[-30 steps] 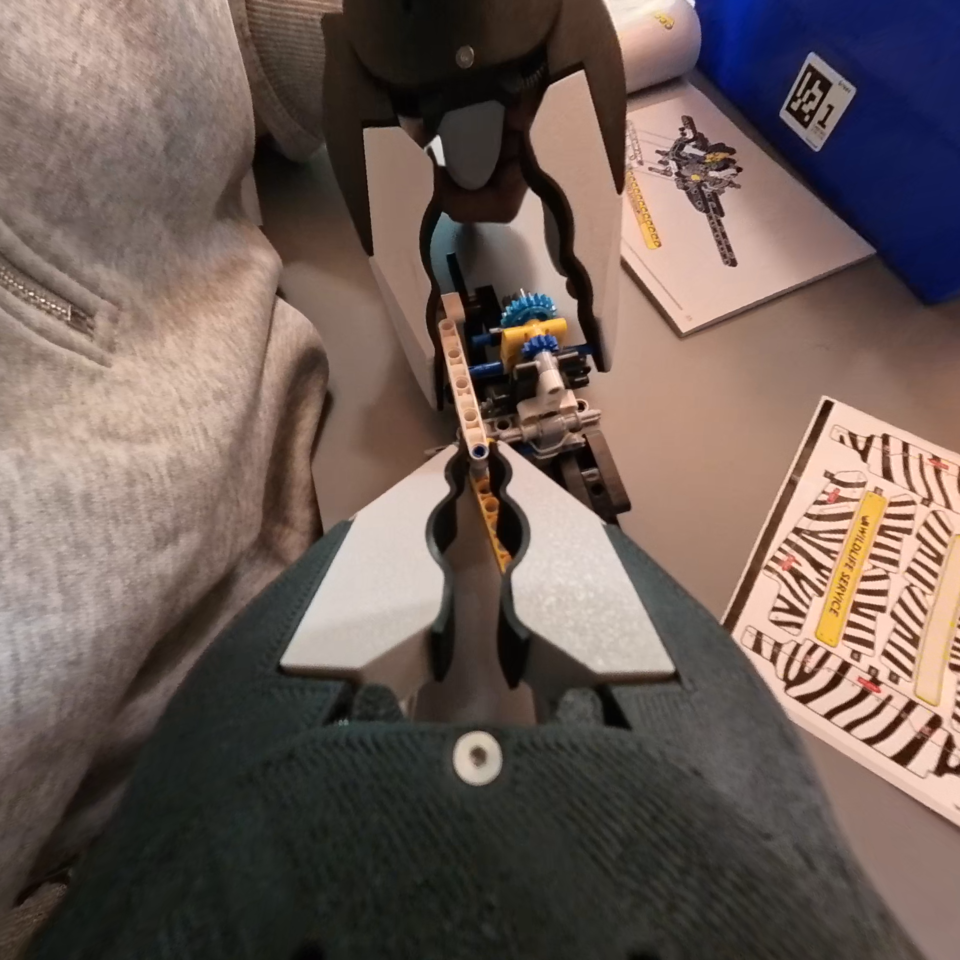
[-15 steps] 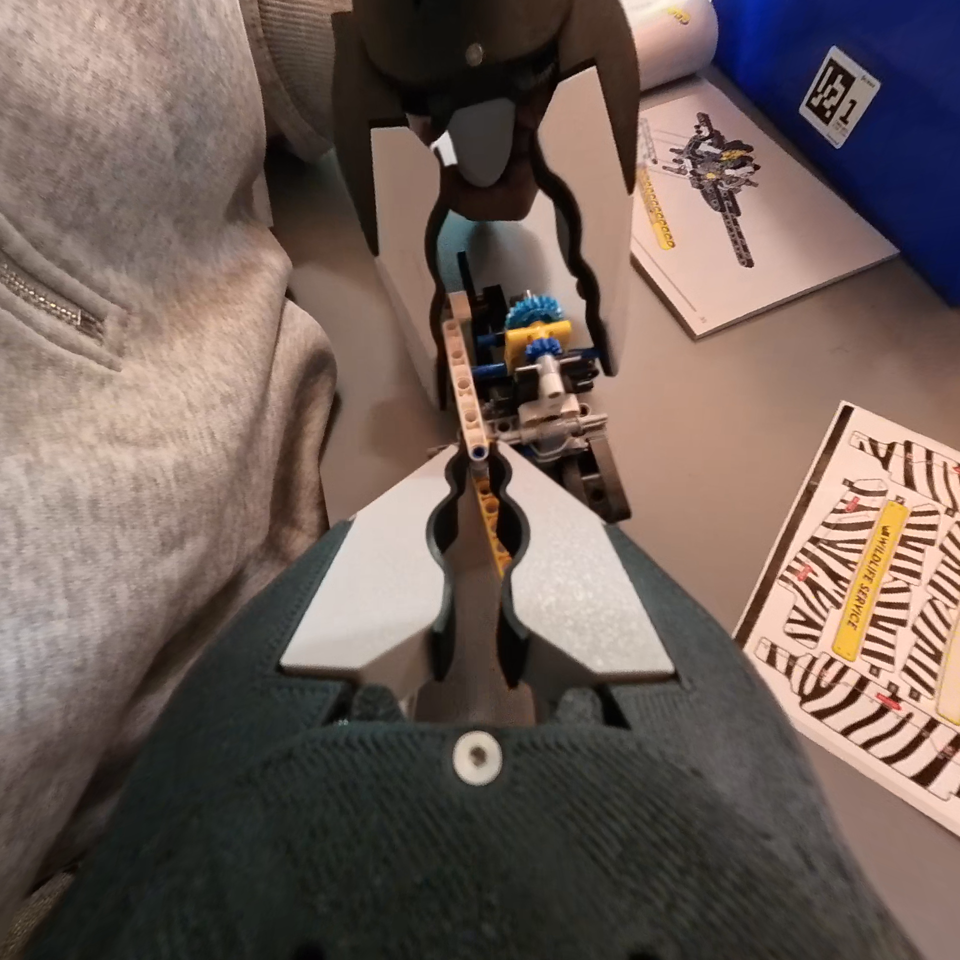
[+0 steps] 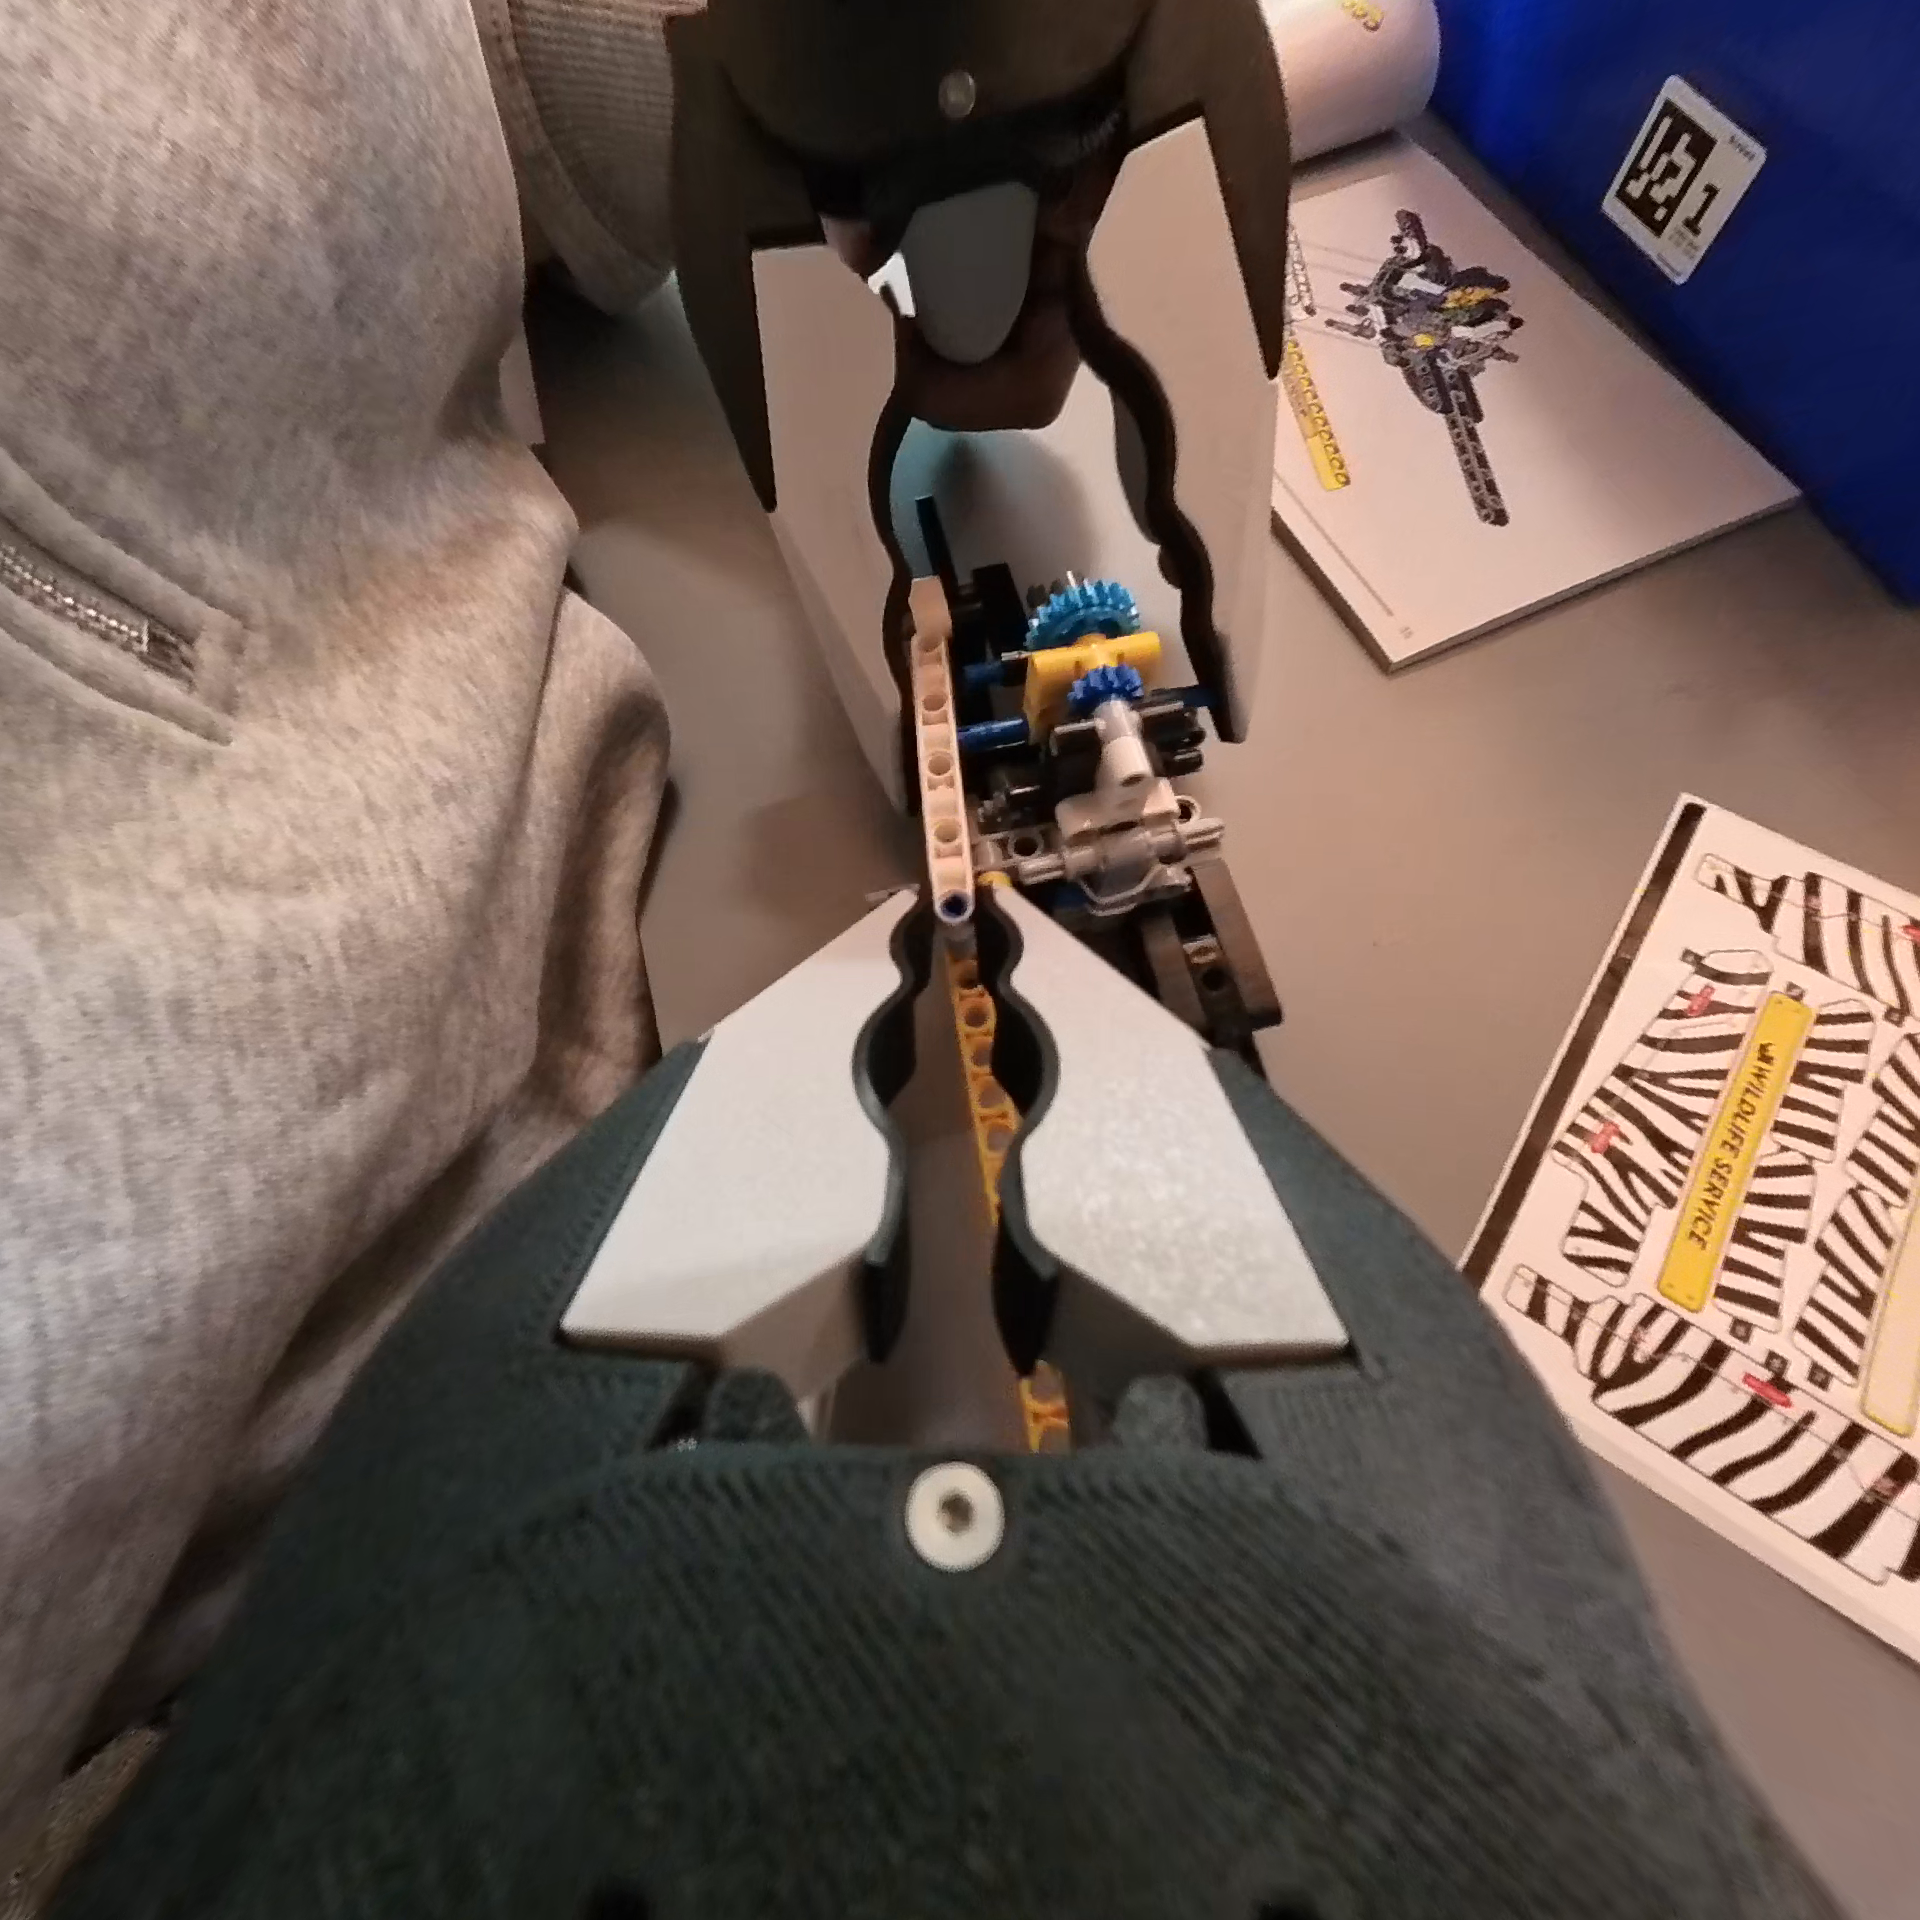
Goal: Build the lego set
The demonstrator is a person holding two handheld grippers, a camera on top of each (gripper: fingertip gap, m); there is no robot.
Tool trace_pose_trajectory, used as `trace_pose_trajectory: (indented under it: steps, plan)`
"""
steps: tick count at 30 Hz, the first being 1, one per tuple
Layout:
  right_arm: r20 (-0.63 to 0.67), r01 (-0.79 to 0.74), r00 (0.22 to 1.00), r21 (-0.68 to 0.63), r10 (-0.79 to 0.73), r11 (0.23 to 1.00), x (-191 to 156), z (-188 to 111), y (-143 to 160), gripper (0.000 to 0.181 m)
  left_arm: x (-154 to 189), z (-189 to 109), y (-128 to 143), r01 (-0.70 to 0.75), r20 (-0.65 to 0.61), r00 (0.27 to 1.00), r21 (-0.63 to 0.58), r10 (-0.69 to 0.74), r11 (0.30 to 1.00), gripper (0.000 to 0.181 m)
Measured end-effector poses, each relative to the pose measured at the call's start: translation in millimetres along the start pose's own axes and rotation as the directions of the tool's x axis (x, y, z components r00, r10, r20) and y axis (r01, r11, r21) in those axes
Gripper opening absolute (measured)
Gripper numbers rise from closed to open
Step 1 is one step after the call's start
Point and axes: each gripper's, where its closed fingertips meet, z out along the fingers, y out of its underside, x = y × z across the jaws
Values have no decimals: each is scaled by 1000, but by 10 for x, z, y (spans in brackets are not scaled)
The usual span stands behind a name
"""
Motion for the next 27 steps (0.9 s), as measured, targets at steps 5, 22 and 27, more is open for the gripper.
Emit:
trace_pose_trajectory:
  steps: [5,22,27]
  plan:
    - [2,-4,1000,-5,4,1000,-4,12,0,6,-7,-3,10,-24,13,1000,-12,24,1000,71]
    - [52,-60,997,7,59,998,-12,11,10,6,1,-4,12,-60,18,998,-15,60,998,73]
    - [78,-90,993,7,90,996,-9,13,5,7,4,-5,11,-57,15,998,-21,58,998,73]
